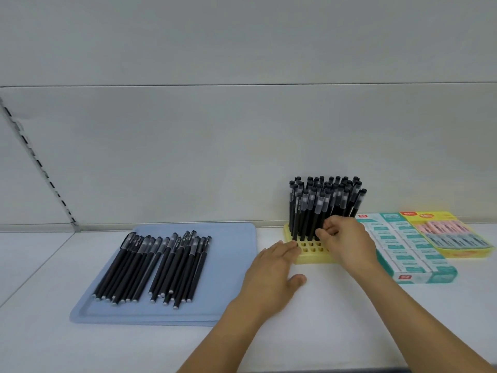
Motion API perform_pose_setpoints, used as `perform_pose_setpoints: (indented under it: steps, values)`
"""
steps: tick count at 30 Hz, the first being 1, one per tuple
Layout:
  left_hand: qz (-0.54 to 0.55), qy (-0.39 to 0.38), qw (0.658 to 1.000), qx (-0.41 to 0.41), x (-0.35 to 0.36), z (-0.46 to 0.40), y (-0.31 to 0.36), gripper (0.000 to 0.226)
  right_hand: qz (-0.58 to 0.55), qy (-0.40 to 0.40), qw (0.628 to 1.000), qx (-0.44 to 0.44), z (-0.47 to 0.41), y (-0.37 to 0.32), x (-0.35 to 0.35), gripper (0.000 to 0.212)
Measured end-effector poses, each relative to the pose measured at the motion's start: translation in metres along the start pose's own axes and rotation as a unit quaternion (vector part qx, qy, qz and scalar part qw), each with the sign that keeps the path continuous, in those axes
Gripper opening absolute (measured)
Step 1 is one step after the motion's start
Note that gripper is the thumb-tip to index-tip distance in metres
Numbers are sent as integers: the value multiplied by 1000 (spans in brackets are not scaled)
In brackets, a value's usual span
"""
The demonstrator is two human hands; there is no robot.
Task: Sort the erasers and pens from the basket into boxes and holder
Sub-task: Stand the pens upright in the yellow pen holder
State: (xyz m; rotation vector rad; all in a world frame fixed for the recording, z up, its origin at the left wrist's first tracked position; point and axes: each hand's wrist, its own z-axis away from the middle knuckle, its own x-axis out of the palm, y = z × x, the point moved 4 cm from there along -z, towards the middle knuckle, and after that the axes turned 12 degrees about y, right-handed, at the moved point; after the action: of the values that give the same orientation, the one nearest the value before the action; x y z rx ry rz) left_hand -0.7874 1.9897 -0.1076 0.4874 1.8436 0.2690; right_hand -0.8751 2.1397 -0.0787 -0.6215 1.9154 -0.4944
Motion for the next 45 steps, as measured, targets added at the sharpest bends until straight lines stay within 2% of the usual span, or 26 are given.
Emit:
perform_pose_setpoints:
  steps: [3, 6, 7, 9, 12, 14, 17, 20, 22, 24, 27, 31, 34, 36, 38, 41, 45]
  values:
    - [13, 52, 998, 15, -16, 9, -2, 58, -37, 49, 998, 23, 8, -3, -6, 19]
    - [34, 157, 987, -13, -50, 30, -24, 57, -165, 113, 979, 33, 32, -28, -11, 19]
    - [28, 195, 980, -25, -63, 39, -37, 57, -185, 101, 978, 11, 42, -44, -7, 20]
    - [-7, 248, 967, -63, -85, 59, -69, 50, -165, 12, 985, -50, 61, -80, 11, 21]
    - [-54, 230, 957, -170, -112, 80, -115, 44, -42, -145, 980, -128, 89, -131, 46, 34]
    - [-68, 185, 952, -233, -121, 86, -136, 44, 28, -180, 969, -170, 102, -161, 64, 48]
    - [-98, 115, 954, -260, -127, 85, -147, 39, 94, -208, 954, -195, 111, -188, 81, 57]
    - [-96, 85, 950, -284, -132, 77, -151, 31, 120, -239, 949, -169, 107, -190, 87, 48]
    - [-57, 48, 946, -314, -135, 72, -152, 32, 127, -240, 951, -150, 101, -186, 85, 38]
    - [1, 3, 937, -349, -135, 68, -153, 40, 114, -253, 955, -108, 97, -180, 85, 32]
    - [55, -26, 925, -376, -136, 64, -153, 33, 56, -290, 955, -25, 94, -171, 90, 32]
    - [82, 18, 920, -383, -136, 66, -156, 20, -18, -298, 953, 48, 92, -163, 97, 32]
    - [139, 99, 914, -368, -133, 70, -155, 19, -25, -297, 953, 52, 91, -158, 92, 34]
    - [196, 150, 906, -343, -132, 69, -145, 10, -60, -284, 955, 56, 88, -152, 82, 39]
    - [257, 183, 892, -324, -131, 66, -128, 8, -110, -269, 955, 65, 87, -142, 68, 32]
    - [316, 206, 877, -297, -124, 55, -96, 4, -194, -233, 948, 98, 81, -117, 39, 15]
    - [392, 200, 858, -265, -101, 36, -58, 6, -293, -144, 939, 110, 62, -77, -13, 10]
